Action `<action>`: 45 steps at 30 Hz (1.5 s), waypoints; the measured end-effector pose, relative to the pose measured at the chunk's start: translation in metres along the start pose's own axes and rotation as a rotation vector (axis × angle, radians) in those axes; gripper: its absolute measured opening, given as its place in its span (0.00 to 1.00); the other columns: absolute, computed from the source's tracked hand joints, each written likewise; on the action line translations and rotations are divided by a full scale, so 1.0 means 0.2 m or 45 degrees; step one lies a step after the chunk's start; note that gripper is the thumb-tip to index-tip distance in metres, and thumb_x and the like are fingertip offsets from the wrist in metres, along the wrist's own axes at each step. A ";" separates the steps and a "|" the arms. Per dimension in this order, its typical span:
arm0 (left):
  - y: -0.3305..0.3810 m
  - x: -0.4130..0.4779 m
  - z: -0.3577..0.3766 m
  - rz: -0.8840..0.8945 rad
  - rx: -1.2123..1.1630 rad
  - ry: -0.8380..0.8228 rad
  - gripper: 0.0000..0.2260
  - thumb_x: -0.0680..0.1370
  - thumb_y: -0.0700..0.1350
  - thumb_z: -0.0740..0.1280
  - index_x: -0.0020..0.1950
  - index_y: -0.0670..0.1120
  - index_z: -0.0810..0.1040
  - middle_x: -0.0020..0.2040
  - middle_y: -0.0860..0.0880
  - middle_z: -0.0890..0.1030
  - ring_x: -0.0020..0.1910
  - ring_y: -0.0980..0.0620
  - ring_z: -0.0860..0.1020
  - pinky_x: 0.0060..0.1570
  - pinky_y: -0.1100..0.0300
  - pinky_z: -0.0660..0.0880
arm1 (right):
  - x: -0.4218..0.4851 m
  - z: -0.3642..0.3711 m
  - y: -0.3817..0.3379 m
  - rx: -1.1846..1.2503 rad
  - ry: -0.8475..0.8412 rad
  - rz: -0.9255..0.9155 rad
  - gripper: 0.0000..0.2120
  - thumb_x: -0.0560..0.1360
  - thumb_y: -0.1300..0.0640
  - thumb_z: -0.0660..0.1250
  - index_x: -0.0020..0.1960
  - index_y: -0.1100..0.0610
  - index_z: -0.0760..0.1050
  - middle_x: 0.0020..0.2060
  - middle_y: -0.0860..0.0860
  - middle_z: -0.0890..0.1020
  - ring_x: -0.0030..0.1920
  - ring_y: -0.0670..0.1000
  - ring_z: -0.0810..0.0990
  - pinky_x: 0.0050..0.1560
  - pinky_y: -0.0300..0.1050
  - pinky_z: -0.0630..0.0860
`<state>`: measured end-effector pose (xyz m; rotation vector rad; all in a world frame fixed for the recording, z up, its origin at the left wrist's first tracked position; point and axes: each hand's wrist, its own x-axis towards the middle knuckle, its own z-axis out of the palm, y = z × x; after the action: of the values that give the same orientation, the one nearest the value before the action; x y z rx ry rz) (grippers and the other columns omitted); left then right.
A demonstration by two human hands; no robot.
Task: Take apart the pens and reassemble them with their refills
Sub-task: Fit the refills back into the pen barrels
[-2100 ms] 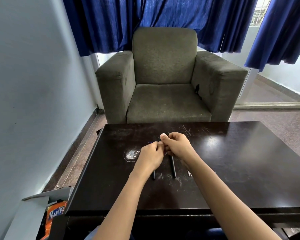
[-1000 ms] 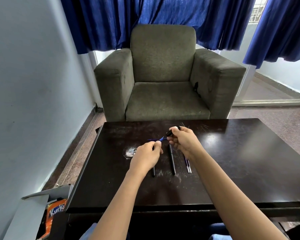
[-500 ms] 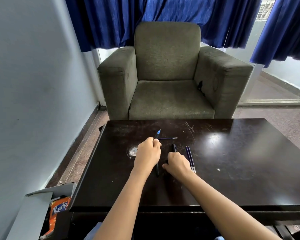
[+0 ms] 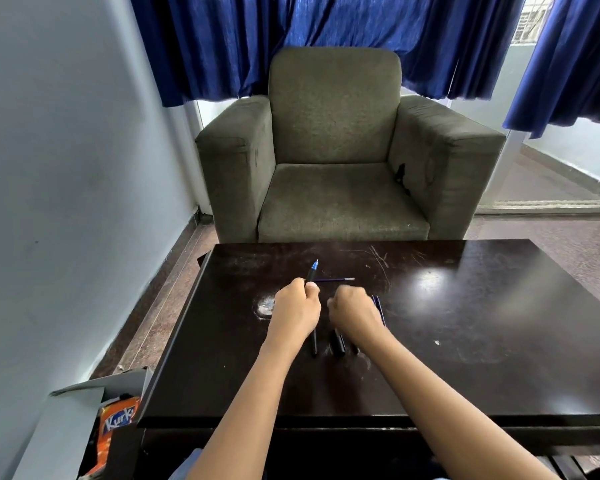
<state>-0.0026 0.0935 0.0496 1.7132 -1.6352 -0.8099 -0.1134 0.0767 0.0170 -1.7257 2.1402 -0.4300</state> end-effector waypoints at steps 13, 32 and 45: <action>0.02 -0.03 -0.03 0.282 -0.044 0.003 0.09 0.81 0.47 0.61 0.51 0.45 0.79 0.39 0.49 0.81 0.31 0.58 0.73 0.30 0.74 0.68 | -0.03 -0.22 -0.05 0.655 -0.078 -0.066 0.27 0.79 0.37 0.52 0.32 0.56 0.68 0.27 0.48 0.74 0.29 0.48 0.71 0.34 0.43 0.68; 0.07 -0.04 -0.04 0.130 -0.207 -0.172 0.18 0.81 0.47 0.58 0.30 0.50 0.69 0.27 0.53 0.69 0.25 0.56 0.64 0.26 0.64 0.62 | -0.05 -0.25 -0.10 0.714 0.025 -0.199 0.15 0.78 0.55 0.56 0.33 0.59 0.61 0.31 0.53 0.66 0.34 0.50 0.63 0.33 0.46 0.61; 0.06 -0.03 -0.06 -0.009 -0.558 -0.166 0.17 0.82 0.51 0.56 0.34 0.52 0.74 0.29 0.54 0.73 0.28 0.56 0.69 0.34 0.60 0.66 | -0.06 -0.21 -0.11 0.873 0.161 -0.332 0.22 0.80 0.44 0.58 0.39 0.62 0.72 0.29 0.47 0.77 0.31 0.44 0.72 0.35 0.37 0.68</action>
<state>0.0001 0.0993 0.0662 1.3806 -1.4011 -1.2037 -0.1115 0.0834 0.0657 -1.5774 1.5560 -1.2067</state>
